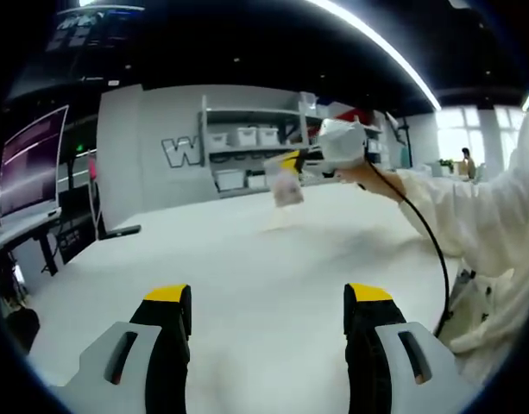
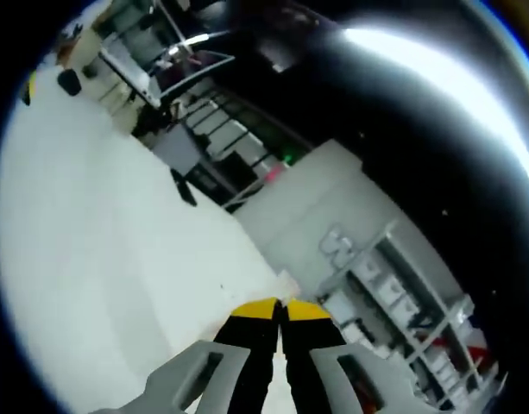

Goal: Open the resealable bag by pulling the two sides of the seal apart until the entire bag opening is separated and visibly accessible.

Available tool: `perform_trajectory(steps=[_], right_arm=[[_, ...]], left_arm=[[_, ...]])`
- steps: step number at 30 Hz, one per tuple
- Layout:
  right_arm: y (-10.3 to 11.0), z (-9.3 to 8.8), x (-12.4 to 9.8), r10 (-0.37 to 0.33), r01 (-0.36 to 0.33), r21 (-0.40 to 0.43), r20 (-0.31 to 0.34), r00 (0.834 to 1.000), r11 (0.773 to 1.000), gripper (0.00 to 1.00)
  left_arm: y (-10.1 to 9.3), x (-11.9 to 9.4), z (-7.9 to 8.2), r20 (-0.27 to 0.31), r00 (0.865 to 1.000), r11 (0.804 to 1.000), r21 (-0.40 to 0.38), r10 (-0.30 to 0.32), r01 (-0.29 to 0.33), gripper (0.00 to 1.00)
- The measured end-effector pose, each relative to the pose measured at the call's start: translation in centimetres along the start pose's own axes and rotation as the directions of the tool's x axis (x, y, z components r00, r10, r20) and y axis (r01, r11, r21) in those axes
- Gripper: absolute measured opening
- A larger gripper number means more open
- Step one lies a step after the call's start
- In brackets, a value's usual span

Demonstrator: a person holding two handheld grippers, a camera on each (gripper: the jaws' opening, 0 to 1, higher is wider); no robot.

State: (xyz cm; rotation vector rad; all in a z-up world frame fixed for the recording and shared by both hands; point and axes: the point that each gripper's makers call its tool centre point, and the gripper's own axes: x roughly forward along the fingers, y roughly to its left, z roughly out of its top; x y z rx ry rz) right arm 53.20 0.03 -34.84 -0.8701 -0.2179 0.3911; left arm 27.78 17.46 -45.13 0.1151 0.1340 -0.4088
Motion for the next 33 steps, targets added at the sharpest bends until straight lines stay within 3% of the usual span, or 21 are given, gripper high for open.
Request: perform_trajectory(steps=[33], right_arm=[[0.0,-0.6,-2.8,-0.001,0.001,-0.011,0.019,1.000,1.000,0.00]], left_arm=[[-0.4,0.2,-0.5,-0.010,1.000,1.000,0.006,-0.007,0.007,0.72]])
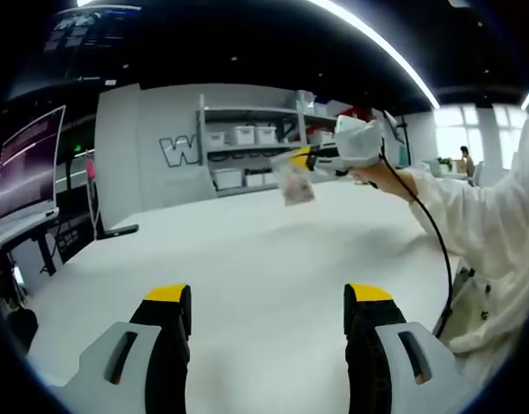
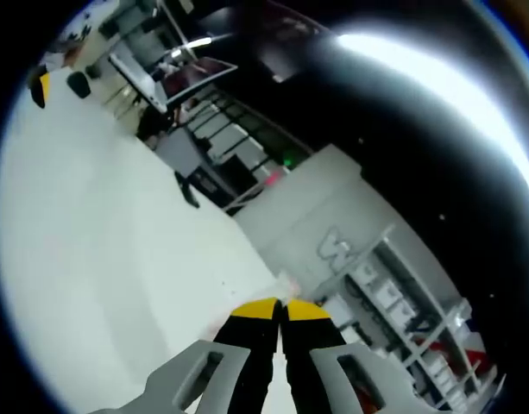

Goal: Open the resealable bag by pulling the two sides of the seal apart until the entire bag opening is separated and visibly accessible.

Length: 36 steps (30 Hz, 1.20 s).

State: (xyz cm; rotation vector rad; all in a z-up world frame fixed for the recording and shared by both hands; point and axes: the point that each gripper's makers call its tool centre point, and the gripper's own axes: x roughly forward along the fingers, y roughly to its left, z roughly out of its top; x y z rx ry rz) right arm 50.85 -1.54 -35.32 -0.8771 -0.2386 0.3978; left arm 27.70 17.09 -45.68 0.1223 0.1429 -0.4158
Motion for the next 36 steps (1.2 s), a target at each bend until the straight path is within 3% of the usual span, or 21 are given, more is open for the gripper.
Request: perform_trajectory(steps=[11,36], right_arm=[[0.4,-0.6,-0.7,0.010,-0.010,-0.004,-0.008,1.000,1.000,0.00],[0.4,1.0,-2.3,0.018,-0.017,-0.029,0.027,0.999,0.999,0.00]], left_arm=[[-0.1,0.1,-0.2,-0.005,1.000,1.000,0.000,-0.001,0.001,0.72],[-0.1,0.3,-0.4,-0.013,1.000,1.000,-0.008,-0.007,0.007,0.72]])
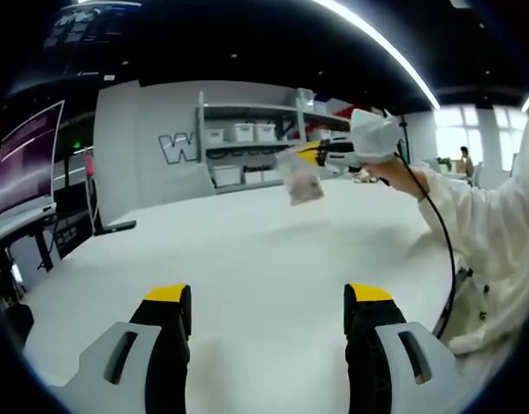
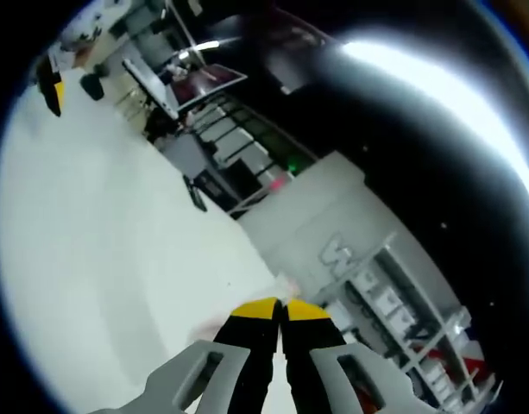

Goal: Open the resealable bag by pulling the two sides of the seal apart until the entire bag opening is separated and visibly accessible.

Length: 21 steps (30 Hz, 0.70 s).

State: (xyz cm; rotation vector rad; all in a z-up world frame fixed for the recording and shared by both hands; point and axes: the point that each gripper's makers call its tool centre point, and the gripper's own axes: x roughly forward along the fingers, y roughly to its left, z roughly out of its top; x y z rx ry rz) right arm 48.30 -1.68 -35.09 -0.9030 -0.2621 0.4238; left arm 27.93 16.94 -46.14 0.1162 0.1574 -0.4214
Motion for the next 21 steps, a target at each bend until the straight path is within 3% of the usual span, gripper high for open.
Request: perform_trajectory(steps=[21], right_arm=[[0.1,1.1,-2.1,-0.006,0.006,0.001,0.032,0.999,1.000,0.00]], left_arm=[[-0.3,0.1,0.4,0.003,1.000,1.000,0.004,-0.008,0.008,0.72]])
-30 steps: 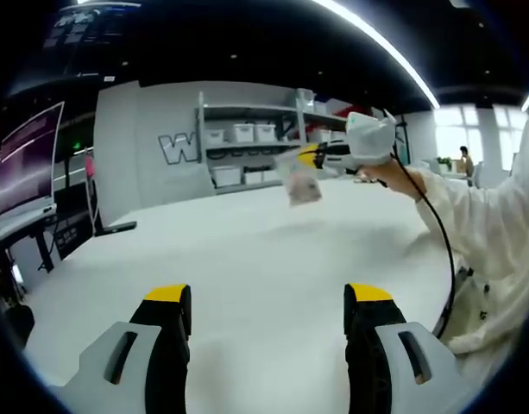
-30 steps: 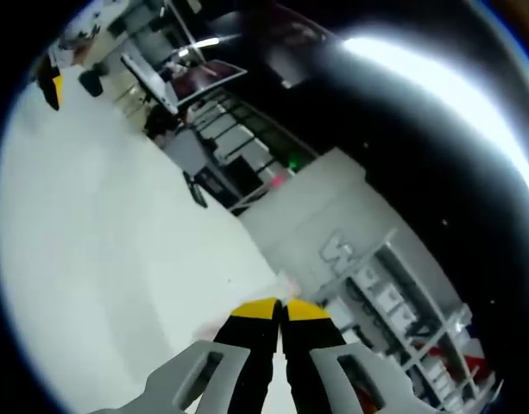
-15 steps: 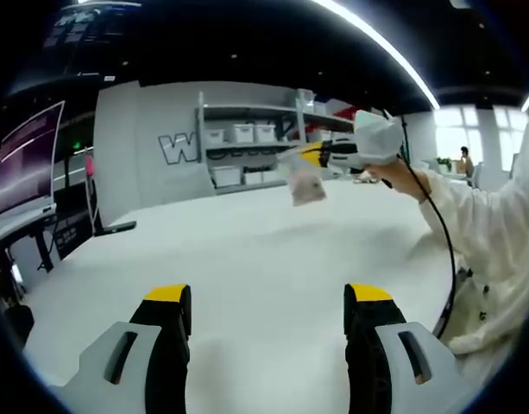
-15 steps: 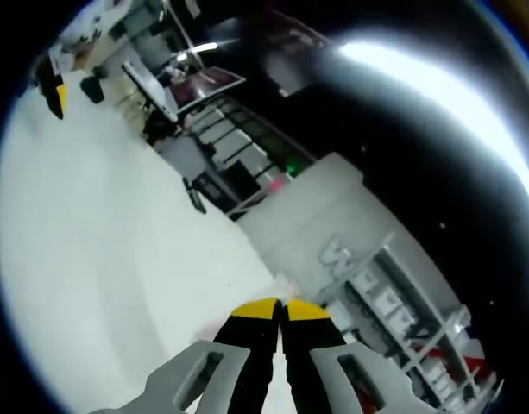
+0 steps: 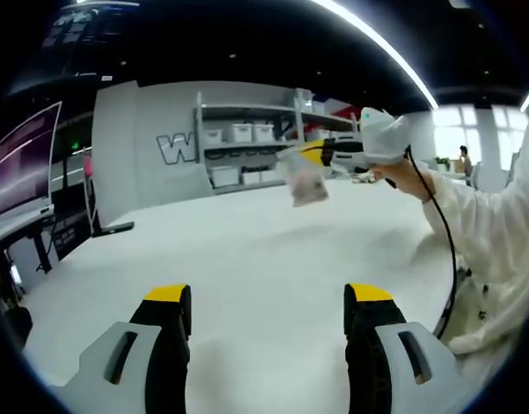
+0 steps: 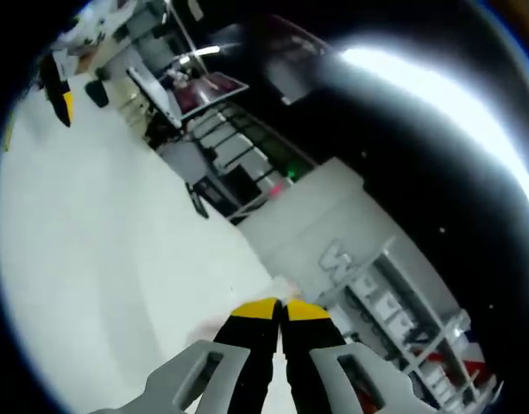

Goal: Open the resealable bag by pulling the two sides of the seal apart until the entire bag opening is separated and visibly accessible.

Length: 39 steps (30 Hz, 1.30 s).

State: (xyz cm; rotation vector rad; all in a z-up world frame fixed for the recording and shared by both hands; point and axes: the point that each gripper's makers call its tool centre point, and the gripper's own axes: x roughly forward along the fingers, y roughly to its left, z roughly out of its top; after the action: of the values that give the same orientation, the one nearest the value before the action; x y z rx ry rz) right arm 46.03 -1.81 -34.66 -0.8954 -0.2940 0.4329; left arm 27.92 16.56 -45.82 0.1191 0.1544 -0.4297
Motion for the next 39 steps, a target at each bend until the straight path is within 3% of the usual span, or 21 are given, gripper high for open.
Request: perform_trajectory(steps=[26,39], right_arm=[[0.7,1.1,-2.3,0.016,-0.016,-0.007,0.029,0.999,1.000,0.00],[2.1,2.2,-4.0,0.043,-0.041,-0.031,0.058,0.997,0.999,0.00]], left_arm=[[-0.2,0.1,-0.1,-0.004,1.000,1.000,0.001,-0.002,0.002,0.72],[-0.2,0.2,-0.6,-0.011,1.000,1.000,-0.002,-0.004,0.004,0.72]])
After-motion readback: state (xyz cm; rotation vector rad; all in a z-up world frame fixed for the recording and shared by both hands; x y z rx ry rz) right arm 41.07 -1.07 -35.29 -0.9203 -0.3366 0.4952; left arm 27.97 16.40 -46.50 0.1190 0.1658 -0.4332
